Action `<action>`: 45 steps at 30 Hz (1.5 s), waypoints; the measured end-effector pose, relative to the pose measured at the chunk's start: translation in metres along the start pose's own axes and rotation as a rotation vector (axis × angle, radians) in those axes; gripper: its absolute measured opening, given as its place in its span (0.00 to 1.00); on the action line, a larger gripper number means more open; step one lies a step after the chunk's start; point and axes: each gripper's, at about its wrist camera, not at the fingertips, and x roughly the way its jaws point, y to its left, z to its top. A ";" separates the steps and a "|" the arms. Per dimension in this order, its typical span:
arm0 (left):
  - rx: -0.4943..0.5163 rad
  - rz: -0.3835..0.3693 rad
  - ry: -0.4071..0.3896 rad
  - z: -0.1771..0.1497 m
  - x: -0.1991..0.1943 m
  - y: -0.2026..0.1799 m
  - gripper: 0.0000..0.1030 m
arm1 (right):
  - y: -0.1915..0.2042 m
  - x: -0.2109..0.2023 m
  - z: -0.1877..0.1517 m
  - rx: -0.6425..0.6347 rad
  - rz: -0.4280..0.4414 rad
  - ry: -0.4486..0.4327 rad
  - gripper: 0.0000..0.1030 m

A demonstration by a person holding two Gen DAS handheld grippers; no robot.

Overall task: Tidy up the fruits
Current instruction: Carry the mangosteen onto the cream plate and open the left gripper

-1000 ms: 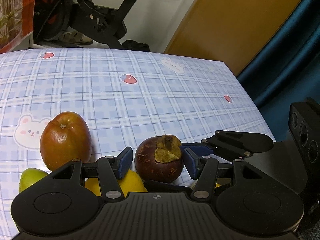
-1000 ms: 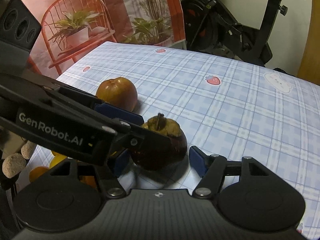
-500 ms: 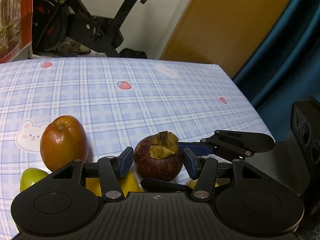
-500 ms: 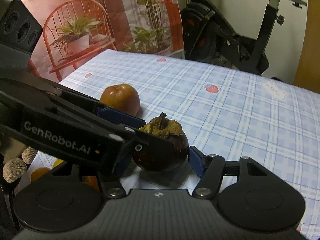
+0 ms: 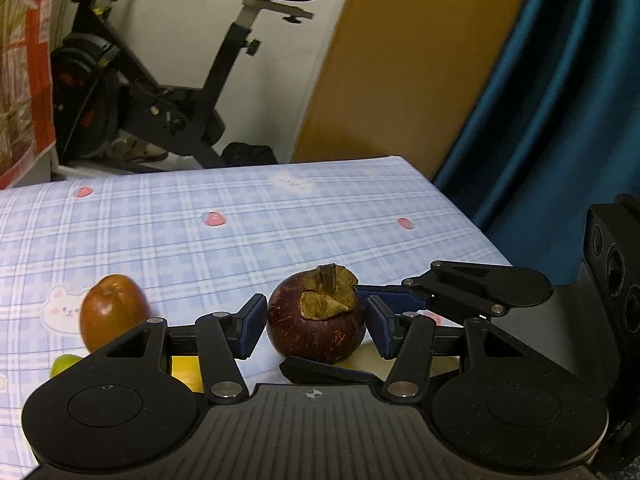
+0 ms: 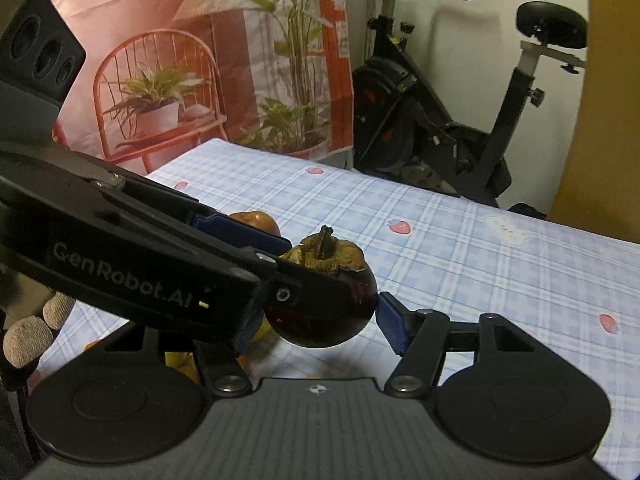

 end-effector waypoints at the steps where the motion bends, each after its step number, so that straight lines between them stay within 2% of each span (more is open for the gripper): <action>1: 0.006 -0.006 0.001 -0.001 -0.001 -0.004 0.55 | -0.001 -0.004 -0.001 0.002 -0.005 -0.004 0.62; 9: 0.062 -0.041 0.027 -0.003 0.013 -0.039 0.55 | -0.017 -0.034 -0.020 0.033 -0.046 -0.014 0.62; 19: 0.116 -0.064 0.091 -0.018 0.034 -0.062 0.55 | -0.033 -0.057 -0.052 0.084 -0.073 0.004 0.62; 31: 0.141 -0.037 0.142 -0.032 0.046 -0.066 0.55 | -0.037 -0.049 -0.072 0.114 -0.063 0.035 0.62; 45: 0.167 -0.028 0.132 -0.033 0.053 -0.072 0.55 | -0.035 -0.037 -0.079 0.098 -0.091 0.046 0.62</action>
